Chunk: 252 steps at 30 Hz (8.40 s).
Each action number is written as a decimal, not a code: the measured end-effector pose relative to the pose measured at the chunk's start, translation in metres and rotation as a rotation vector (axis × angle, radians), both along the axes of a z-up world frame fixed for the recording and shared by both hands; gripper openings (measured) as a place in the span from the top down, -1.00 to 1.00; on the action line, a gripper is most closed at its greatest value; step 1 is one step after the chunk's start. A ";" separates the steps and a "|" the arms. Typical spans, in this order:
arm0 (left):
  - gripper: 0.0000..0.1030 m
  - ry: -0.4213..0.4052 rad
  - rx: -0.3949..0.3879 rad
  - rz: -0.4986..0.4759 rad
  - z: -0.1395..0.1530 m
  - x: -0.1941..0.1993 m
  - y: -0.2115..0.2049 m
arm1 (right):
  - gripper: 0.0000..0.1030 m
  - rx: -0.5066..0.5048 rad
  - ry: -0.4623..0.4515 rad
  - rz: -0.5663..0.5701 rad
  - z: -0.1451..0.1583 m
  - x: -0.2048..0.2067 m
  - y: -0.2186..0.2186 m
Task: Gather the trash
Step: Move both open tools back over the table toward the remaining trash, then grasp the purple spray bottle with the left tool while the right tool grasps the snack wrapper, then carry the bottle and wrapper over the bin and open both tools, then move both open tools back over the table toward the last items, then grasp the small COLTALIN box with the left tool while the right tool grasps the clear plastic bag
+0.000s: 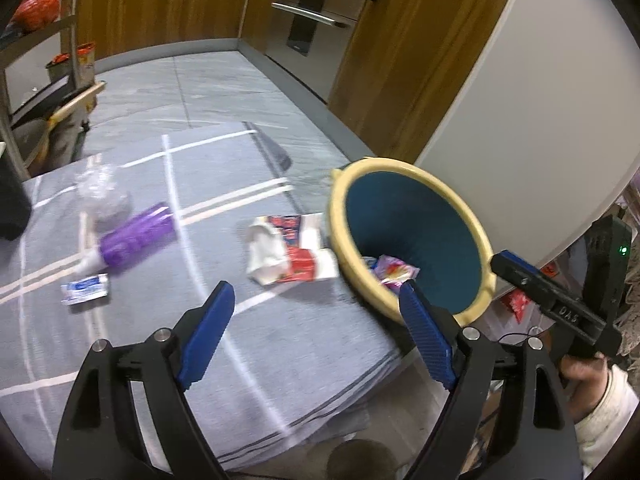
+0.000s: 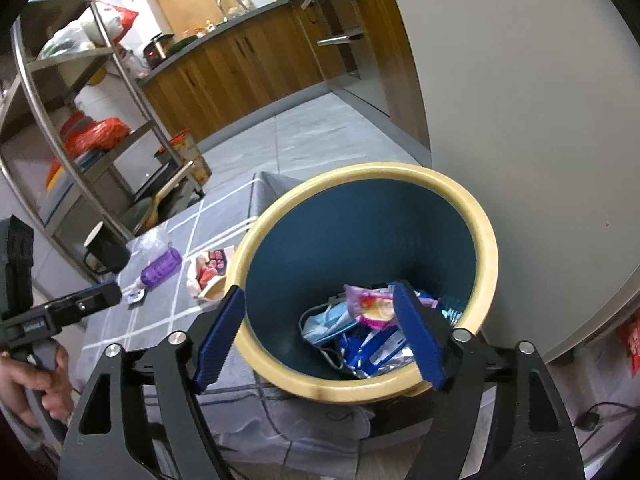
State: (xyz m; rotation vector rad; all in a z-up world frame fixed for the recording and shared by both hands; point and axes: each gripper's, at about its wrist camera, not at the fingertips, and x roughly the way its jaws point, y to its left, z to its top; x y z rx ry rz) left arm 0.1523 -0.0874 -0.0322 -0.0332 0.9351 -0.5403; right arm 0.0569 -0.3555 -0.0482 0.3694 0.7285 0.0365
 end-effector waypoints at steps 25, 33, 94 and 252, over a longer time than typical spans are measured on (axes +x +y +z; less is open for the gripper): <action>-0.68 0.029 0.117 0.223 -0.030 0.028 0.157 | -0.66 -0.125 0.011 0.254 0.019 0.040 0.112; -0.68 0.049 0.098 0.260 -0.045 0.055 0.173 | -0.66 -0.152 0.042 0.295 0.011 0.067 0.147; 0.39 -0.030 0.113 0.081 -0.029 0.056 0.079 | 0.68 -0.159 0.050 0.377 0.015 0.049 0.152; 0.53 0.075 0.055 0.435 -0.098 0.083 0.147 | -0.63 -0.059 0.020 0.325 -0.001 0.105 0.166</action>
